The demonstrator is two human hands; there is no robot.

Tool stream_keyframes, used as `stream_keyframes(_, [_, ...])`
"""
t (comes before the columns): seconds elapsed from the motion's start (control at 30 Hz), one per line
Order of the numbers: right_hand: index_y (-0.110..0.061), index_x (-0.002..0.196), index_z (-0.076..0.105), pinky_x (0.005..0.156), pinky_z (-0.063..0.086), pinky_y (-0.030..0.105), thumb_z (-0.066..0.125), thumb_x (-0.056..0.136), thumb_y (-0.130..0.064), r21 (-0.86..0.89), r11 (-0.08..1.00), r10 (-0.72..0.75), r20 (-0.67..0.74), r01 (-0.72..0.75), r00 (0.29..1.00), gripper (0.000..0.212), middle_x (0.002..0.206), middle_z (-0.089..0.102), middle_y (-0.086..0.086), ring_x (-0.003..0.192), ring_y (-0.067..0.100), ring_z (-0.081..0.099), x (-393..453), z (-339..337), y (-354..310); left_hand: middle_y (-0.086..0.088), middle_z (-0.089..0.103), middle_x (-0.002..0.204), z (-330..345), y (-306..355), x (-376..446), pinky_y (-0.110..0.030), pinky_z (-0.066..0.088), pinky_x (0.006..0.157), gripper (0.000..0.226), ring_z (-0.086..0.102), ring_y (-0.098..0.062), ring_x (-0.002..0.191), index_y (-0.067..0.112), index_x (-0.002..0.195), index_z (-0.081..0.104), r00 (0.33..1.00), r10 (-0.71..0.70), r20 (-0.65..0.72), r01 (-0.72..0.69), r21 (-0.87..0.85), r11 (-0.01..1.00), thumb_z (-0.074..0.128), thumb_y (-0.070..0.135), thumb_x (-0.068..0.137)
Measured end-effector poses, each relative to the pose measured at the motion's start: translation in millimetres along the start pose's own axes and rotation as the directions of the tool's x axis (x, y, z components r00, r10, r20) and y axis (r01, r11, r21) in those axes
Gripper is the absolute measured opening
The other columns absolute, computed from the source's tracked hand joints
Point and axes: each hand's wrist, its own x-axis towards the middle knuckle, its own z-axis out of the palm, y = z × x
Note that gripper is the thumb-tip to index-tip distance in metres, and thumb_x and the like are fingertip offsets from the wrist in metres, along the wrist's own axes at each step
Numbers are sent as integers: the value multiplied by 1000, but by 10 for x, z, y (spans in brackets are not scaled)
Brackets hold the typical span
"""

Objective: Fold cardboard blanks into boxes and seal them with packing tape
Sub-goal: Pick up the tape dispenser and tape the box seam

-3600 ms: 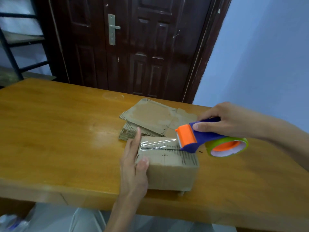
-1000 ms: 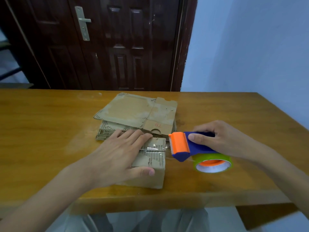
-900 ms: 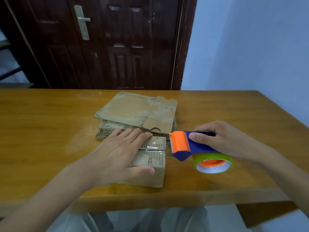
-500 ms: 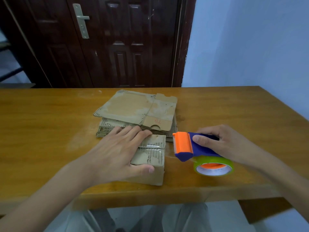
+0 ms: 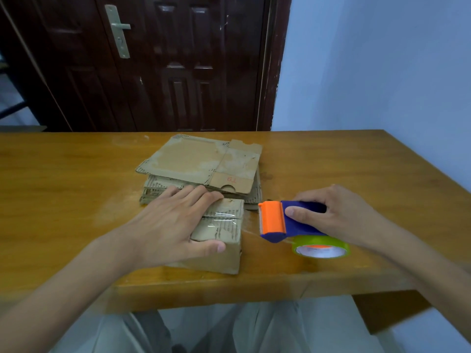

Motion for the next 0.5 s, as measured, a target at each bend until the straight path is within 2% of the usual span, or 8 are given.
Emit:
stream_keyframes(0.17, [-38, 81, 64, 54, 43, 25, 37, 89, -83, -187, 982, -29, -24, 24, 999, 53, 67, 67, -19, 66, 4, 63, 88, 7, -158, 15, 48, 129, 5, -1, 4, -28, 36, 99, 97, 44, -2, 109, 26, 157, 32, 1000, -6, -2, 6, 4, 1000, 14, 93, 89])
stream_keyframes(0.27, [-37, 90, 68, 55, 47, 25, 38, 91, -81, -299, 954, -19, 10, 21, 1000, 54, 70, 68, -17, 66, 6, 63, 190, 27, -309, 14, 49, 130, 16, -6, 13, -29, 36, 98, 97, 45, -3, 108, 26, 156, 33, 1000, -10, -11, 10, -1, 1000, 15, 93, 89])
stream_keyframes(0.37, [-33, 92, 69, 56, 41, 23, 44, 94, -76, -393, 919, 39, -3, -37, 999, 50, 70, 67, -14, 67, 6, 61, 280, 21, -508, 14, 50, 131, 27, -2, 15, -29, 36, 99, 97, 46, -4, 109, 26, 156, 34, 999, -27, -20, 27, 0, 1000, 14, 93, 89])
stream_keyframes(0.5, [-27, 96, 74, 56, 41, 25, 49, 94, -76, -416, 903, 124, 5, -111, 992, 55, 69, 68, -11, 70, 9, 63, 374, -6, -628, 14, 50, 132, 21, 9, 18, -29, 37, 99, 97, 46, -4, 110, 26, 156, 34, 999, -30, -22, 30, 1, 1000, 13, 93, 89])
